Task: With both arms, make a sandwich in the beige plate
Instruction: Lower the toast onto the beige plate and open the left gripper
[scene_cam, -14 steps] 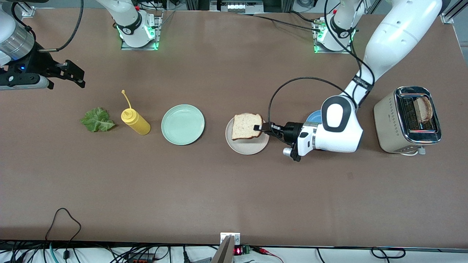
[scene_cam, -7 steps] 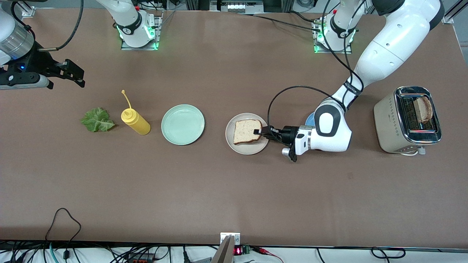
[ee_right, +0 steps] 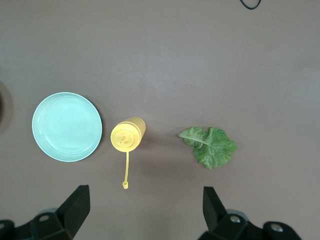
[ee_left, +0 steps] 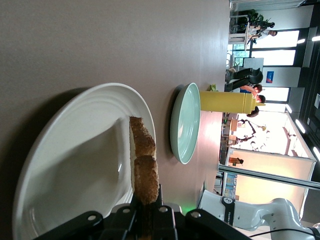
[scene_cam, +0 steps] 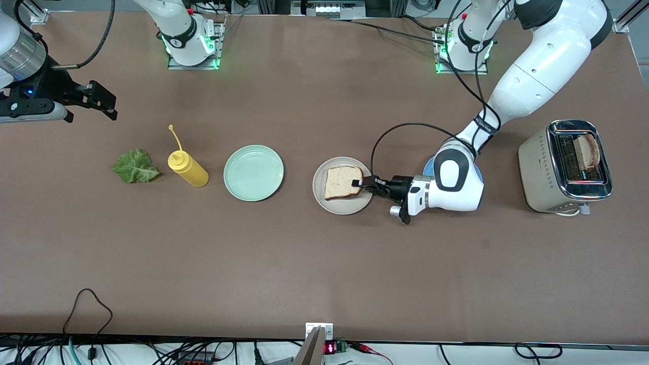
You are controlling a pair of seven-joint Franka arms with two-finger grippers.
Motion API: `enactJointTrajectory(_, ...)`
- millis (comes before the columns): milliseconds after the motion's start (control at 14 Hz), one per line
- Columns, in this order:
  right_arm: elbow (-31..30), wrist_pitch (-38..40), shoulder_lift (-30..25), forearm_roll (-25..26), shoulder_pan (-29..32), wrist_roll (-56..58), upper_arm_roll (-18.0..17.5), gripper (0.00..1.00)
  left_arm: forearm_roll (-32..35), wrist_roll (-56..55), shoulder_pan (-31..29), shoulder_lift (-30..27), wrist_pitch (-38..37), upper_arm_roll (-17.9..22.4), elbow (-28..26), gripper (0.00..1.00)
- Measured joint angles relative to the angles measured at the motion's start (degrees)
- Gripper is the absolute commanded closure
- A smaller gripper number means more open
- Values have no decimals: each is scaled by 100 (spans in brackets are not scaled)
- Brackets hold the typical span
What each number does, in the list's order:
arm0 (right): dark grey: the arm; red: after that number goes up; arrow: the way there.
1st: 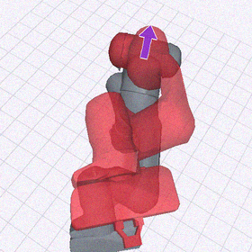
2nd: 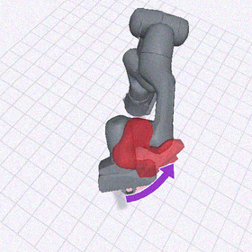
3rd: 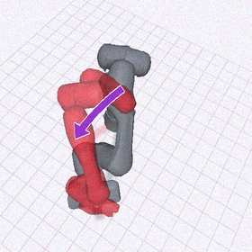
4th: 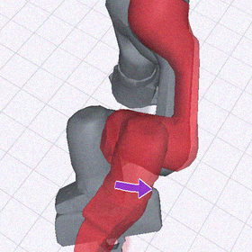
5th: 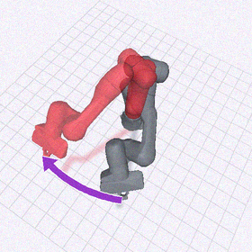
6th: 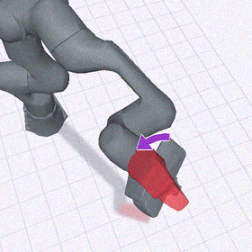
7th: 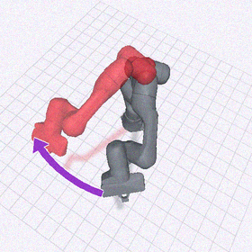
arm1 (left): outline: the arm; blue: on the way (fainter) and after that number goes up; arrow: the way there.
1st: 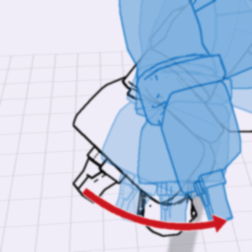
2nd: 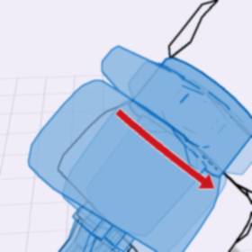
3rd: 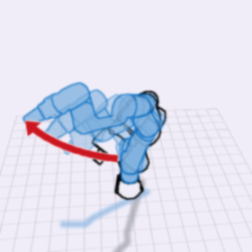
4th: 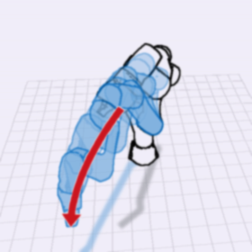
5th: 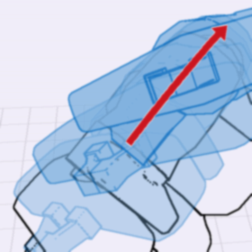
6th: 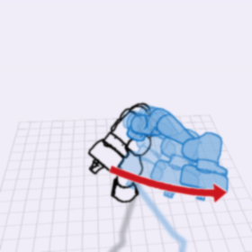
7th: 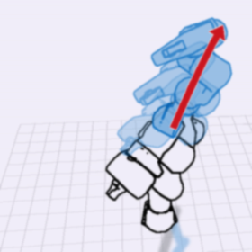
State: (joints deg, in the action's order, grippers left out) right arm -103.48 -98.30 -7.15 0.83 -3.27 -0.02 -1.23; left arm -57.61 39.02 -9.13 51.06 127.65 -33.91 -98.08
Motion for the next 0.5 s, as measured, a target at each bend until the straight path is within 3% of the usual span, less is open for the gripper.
enactJointTrajectory(358,0,2,0,0,0,6,3,0,0,0,2,44,-3,0,-10,91)
enactJointTrajectory(429,0,2,0,0,0,15,3,0,0,1,2,52,-3,0,-13,66)
enactJointTrajectory(501,0,3,0,0,0,22,3,0,0,2,2,57,-3,0,-14,35)
